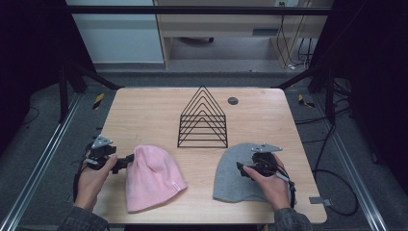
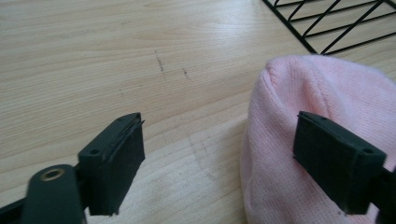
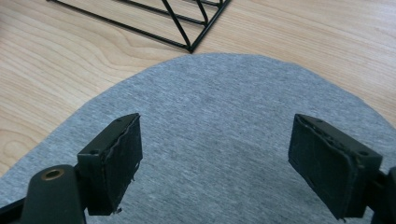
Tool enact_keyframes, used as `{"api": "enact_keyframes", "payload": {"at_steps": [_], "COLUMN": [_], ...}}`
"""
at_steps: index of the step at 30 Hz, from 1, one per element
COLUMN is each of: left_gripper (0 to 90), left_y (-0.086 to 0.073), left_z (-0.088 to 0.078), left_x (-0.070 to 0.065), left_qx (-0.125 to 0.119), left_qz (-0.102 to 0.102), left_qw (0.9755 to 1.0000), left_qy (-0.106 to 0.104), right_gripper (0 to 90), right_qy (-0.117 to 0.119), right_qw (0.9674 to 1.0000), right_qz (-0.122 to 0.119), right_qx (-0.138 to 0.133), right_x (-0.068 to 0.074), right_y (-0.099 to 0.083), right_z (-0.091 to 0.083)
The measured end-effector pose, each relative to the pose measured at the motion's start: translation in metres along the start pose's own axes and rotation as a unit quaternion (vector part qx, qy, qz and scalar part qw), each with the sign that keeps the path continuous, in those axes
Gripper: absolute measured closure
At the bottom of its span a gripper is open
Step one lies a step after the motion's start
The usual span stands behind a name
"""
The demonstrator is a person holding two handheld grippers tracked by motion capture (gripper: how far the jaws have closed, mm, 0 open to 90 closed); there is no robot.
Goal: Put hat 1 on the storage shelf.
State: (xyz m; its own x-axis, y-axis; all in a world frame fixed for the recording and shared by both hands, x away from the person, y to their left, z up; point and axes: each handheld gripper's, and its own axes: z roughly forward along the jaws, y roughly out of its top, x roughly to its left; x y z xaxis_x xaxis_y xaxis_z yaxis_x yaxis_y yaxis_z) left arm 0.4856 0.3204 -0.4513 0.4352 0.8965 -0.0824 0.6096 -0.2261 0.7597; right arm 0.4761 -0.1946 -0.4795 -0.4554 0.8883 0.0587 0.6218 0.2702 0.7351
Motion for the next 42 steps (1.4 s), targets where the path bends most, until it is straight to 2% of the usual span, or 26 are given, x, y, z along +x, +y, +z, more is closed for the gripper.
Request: {"api": "enact_keyframes", "payload": {"at_steps": [4, 8, 10, 15, 20, 24, 28, 29, 30, 33, 37, 39, 42], "left_gripper": [17.9, 14.3, 14.5, 20.9, 30.4, 35.0, 35.1, 34.0, 33.9, 35.9, 40.4, 46.4, 50.2], "left_y": [0.000, 0.003, 0.003, 0.005, 0.004, 0.002, 0.003, 0.003, 0.003, 0.003, 0.002, 0.002, 0.001], "left_z": [0.002, 0.003, 0.007, 0.012, 0.018, 0.024, 0.022, 0.024, 0.024, 0.027, 0.034, 0.036, 0.040], "left_x": [0.000, -0.001, 0.000, -0.001, -0.001, -0.001, -0.002, -0.003, -0.003, -0.009, -0.013, -0.012, -0.012], "left_qx": [0.003, -0.008, 0.001, 0.012, 0.025, 0.041, 0.032, 0.030, 0.030, 0.035, 0.065, 0.064, 0.074], "left_qz": [-0.002, -0.008, -0.009, -0.008, -0.004, -0.001, -0.007, -0.011, -0.011, 0.006, 0.019, 0.015, 0.019], "left_qw": [0.9999, 0.9999, 0.9999, 0.9999, 0.9997, 0.9990, 0.9989, 0.9981, 0.9981, 0.9981, 0.9971, 0.9968, 0.9958], "left_qy": [-0.010, -0.007, -0.005, 0.001, -0.002, -0.018, -0.034, -0.052, -0.052, -0.050, -0.035, -0.046, -0.051], "right_gripper": [21.4, 23.6, 24.0, 25.0, 25.0, 24.8, 24.8, 24.7, 24.7, 24.0, 23.6, 23.5, 23.3], "right_qy": [-0.001, -0.003, -0.004, -0.012, -0.011, -0.009, -0.006, -0.004, -0.004, -0.002, -0.001, -0.002, -0.001], "right_qw": [1.0000, 1.0000, 1.0000, 0.9997, 0.9997, 0.9996, 0.9996, 0.9996, 0.9995, 0.9993, 0.9990, 0.9989, 0.9989], "right_qz": [0.001, 0.000, -0.001, -0.005, -0.007, -0.009, -0.008, -0.009, -0.009, -0.013, -0.016, -0.018, -0.018], "right_qx": [-0.001, 0.001, 0.003, 0.019, 0.022, 0.027, 0.027, 0.027, 0.028, 0.035, 0.041, 0.044, 0.044], "right_x": [-0.001, -0.001, -0.001, -0.001, -0.001, 0.000, 0.001, 0.000, 0.000, 0.001, 0.002, 0.002, 0.002], "right_y": [0.000, -0.002, -0.002, -0.003, -0.003, -0.003, -0.003, -0.003, -0.003, -0.003, -0.004, -0.003, -0.003], "right_z": [-0.001, -0.001, -0.001, 0.002, 0.002, 0.004, 0.004, 0.004, 0.004, 0.005, 0.007, 0.007, 0.007]}}
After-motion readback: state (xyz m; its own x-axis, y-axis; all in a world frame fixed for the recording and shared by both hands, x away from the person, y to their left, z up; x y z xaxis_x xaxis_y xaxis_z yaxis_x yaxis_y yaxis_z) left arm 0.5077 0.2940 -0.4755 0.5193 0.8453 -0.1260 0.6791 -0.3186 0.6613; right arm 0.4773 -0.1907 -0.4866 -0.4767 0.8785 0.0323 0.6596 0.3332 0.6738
